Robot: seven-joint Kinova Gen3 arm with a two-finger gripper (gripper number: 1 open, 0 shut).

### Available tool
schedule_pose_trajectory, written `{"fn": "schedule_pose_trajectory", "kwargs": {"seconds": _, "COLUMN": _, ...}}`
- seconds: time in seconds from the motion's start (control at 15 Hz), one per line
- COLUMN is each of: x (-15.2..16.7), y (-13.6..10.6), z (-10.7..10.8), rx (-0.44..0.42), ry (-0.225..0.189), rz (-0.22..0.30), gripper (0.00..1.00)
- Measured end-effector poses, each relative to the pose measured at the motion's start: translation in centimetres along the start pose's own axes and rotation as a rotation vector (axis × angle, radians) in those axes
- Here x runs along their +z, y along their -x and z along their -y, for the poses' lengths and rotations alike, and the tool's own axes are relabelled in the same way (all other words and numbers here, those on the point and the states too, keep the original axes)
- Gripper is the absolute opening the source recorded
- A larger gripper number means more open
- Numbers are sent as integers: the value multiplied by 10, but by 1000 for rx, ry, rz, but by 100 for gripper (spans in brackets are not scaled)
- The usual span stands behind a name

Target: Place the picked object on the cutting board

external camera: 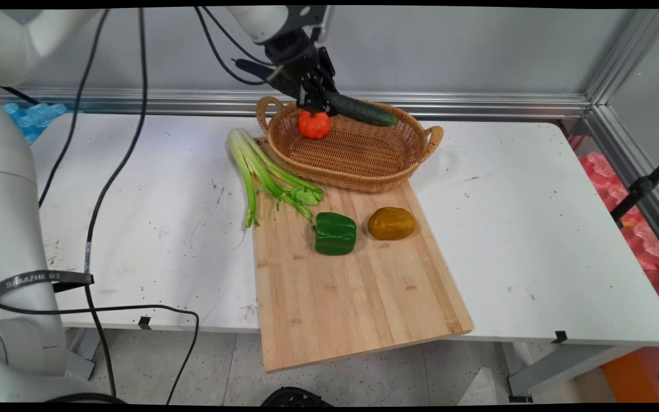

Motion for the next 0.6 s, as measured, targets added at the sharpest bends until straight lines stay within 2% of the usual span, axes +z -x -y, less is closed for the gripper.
{"fn": "schedule_pose_trajectory", "kwargs": {"seconds": 0.33, "x": -33, "y": -12, "z": -22, "rx": -63, "ry": -2, "rz": -26, "gripper": 0}}
{"fn": "schedule_pose_trajectory", "kwargs": {"seconds": 0.6, "x": -57, "y": -23, "z": -50, "rx": -141, "ry": 14, "rz": -54, "gripper": 0}}
